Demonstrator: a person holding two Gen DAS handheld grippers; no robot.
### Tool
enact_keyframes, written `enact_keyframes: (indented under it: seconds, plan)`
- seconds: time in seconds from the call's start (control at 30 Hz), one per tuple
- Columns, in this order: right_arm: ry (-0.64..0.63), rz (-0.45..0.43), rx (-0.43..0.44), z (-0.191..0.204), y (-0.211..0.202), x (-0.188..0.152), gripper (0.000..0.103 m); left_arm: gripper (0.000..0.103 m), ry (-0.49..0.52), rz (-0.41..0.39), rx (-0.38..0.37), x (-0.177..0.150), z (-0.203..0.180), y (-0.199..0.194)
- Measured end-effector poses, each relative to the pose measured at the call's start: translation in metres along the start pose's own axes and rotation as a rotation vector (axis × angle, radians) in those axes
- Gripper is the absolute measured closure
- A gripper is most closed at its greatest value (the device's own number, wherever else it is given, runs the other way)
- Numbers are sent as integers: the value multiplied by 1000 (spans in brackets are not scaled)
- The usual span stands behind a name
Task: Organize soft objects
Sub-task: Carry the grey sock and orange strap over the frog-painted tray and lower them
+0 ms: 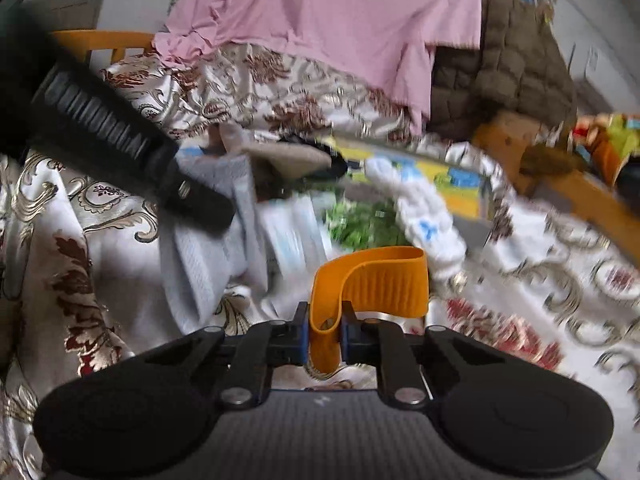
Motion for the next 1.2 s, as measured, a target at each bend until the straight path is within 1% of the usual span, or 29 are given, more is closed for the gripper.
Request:
enact_keyframes:
  seconds: [0.1, 0.3, 0.47, 0.57, 0.73, 0.87, 1.03, 1.2]
  plan:
    - [-39, -49, -49, -1, -10, 7, 88, 96, 11, -39, -10, 14, -8, -13]
    - [-49, -123, -100, -14, -24, 23, 88, 96, 48, -112, -17, 47, -25, -29]
    - [-52, -183, -118, -33, -28, 51, 88, 96, 67, -146, -28, 85, -30, -23]
    - [-80, -211, -133, -51, -18, 75, 87, 96, 75, -167, -8, 116, -27, -9]
    - [-76, -180, -107, -87, 24, 118, 87, 95, 146, -186, 73, 168, -18, 32]
    - [-76, -134, -102, -119, 70, 139, 87, 95, 147, -165, 105, 200, -3, 75]
    - [-96, -41, -97, -144, 134, 145, 87, 95, 103, -108, 112, 227, 15, 137]
    - [-111, 38, -48, -154, 178, 139, 87, 95, 49, -53, 124, 234, 33, 184]
Point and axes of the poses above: each gripper's, at about its wrist camera, not at the fingertips, and y roughly the way its jaws point, z to its left, x to its top, the point moved 10 cm from there along y, roughly the way its jaws point, and after that the axes turned 10 degrees about z, right-handed, at the moved point
